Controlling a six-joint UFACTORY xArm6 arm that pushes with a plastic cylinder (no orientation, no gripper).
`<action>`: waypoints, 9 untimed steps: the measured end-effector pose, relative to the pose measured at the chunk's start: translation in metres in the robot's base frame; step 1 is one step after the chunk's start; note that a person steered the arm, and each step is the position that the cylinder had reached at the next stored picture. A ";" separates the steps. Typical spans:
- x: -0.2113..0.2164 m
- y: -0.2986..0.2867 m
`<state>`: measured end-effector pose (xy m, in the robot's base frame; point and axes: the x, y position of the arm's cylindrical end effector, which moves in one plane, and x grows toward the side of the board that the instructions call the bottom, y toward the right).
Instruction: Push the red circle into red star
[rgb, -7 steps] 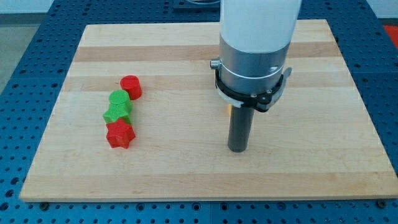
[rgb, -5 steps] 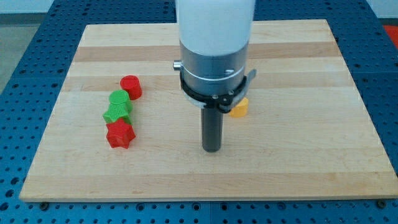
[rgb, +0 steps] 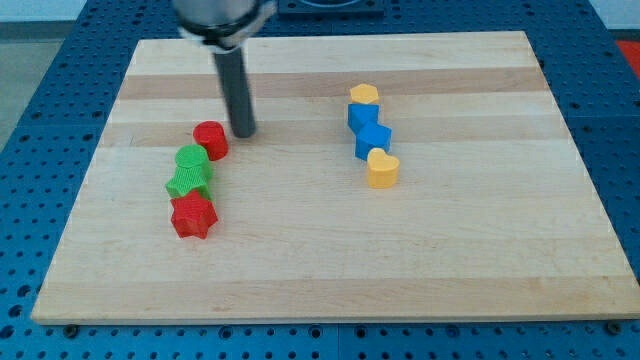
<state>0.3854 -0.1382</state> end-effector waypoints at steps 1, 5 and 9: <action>0.010 -0.055; 0.009 -0.083; 0.090 -0.092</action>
<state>0.4758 -0.2306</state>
